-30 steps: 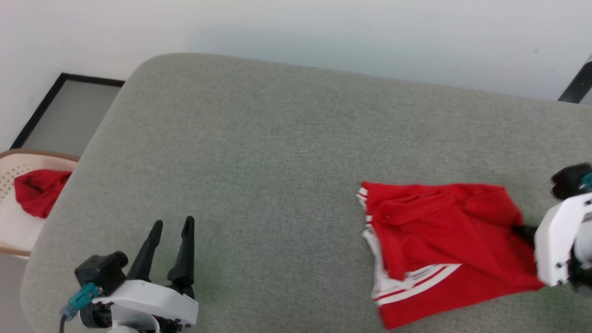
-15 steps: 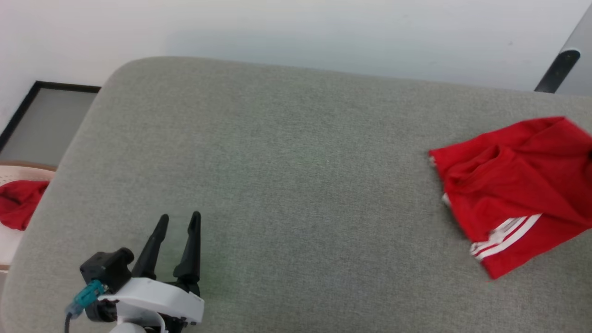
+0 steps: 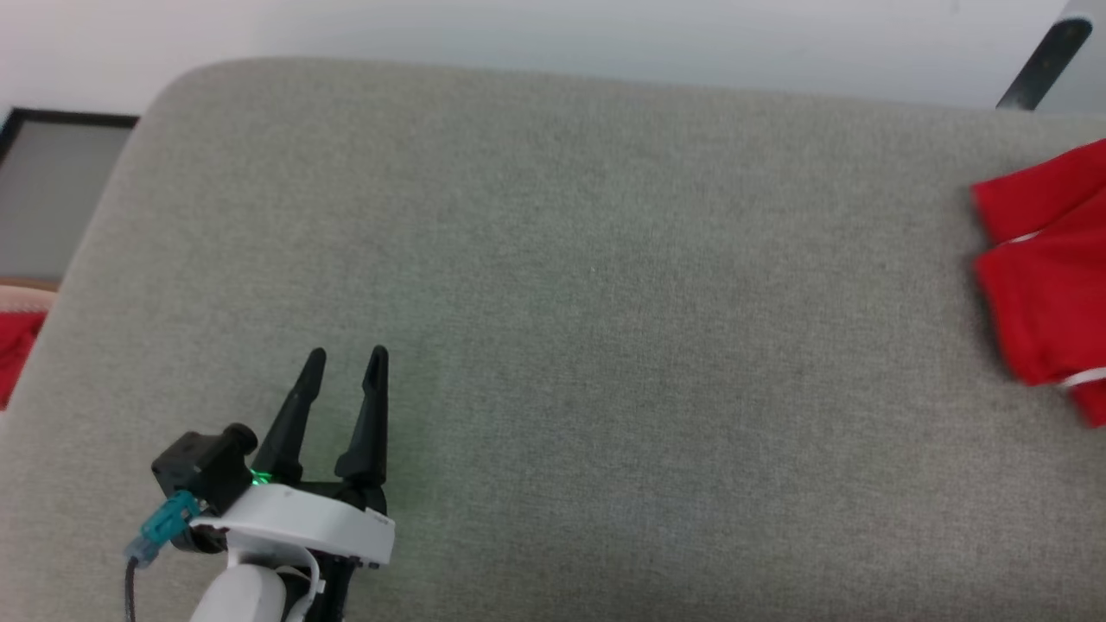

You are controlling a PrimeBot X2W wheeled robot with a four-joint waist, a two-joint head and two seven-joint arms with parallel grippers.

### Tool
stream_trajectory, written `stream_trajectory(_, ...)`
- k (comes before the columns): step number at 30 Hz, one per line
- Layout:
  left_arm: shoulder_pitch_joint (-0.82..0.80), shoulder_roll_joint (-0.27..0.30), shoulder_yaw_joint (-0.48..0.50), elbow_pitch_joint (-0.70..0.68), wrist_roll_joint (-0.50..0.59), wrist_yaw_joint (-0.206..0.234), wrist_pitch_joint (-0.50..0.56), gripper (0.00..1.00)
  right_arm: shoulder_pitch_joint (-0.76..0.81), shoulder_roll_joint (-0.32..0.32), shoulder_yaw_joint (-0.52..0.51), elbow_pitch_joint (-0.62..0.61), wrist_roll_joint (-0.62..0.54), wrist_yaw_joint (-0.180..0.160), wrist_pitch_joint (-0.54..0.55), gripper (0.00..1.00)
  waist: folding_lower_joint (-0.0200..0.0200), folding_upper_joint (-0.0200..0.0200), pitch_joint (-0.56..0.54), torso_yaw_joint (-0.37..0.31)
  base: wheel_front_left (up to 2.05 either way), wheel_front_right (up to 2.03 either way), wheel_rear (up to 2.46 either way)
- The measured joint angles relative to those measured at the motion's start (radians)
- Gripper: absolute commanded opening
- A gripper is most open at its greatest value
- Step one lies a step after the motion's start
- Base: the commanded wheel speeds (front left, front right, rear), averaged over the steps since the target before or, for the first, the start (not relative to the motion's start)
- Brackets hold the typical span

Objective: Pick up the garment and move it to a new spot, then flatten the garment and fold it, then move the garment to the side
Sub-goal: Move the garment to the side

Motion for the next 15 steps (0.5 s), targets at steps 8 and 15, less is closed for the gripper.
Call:
stream_trajectory(8,-0.014,-0.021,0.025,-0.006,0.038,-0.02,0.0,1.0,-0.072,-0.02,-0.021,0.103,-0.091,0.0,-0.041,0.0,0.0,0.0,0.067,-0.014,0.0,0.0,0.0)
stream_trajectory(15,-0.037,-0.037,0.03,-0.002,0.059,-0.033,0.0,1.0,-0.111,-0.016,-0.086,0.201,-0.249,0.0,-0.072,0.0,0.0,0.0,0.123,-0.019,0.0,0.0,0.0)
